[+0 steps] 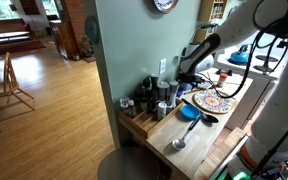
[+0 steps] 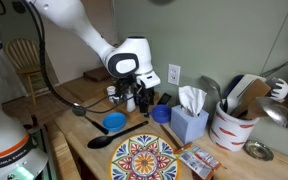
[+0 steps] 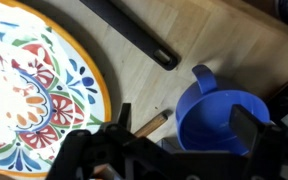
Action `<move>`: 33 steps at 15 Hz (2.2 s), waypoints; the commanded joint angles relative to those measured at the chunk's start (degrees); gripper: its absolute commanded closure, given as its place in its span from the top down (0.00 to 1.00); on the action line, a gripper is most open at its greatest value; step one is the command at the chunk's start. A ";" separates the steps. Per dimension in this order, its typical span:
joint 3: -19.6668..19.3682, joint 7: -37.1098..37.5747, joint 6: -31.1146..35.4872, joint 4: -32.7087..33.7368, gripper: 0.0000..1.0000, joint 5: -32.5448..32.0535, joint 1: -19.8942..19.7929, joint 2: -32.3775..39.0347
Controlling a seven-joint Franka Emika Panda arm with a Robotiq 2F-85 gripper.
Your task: Move the blue bowl to the left
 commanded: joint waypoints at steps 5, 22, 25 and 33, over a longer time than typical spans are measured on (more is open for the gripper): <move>-1.70 0.49 0.54 4.89 1.00 9.62 0.41 7.20; -3.49 0.85 -0.05 9.81 0.12 15.46 0.62 12.03; -3.46 0.63 -0.08 10.13 0.03 15.87 0.60 12.21; -3.61 -9.85 -1.31 6.08 0.01 16.27 -1.92 3.27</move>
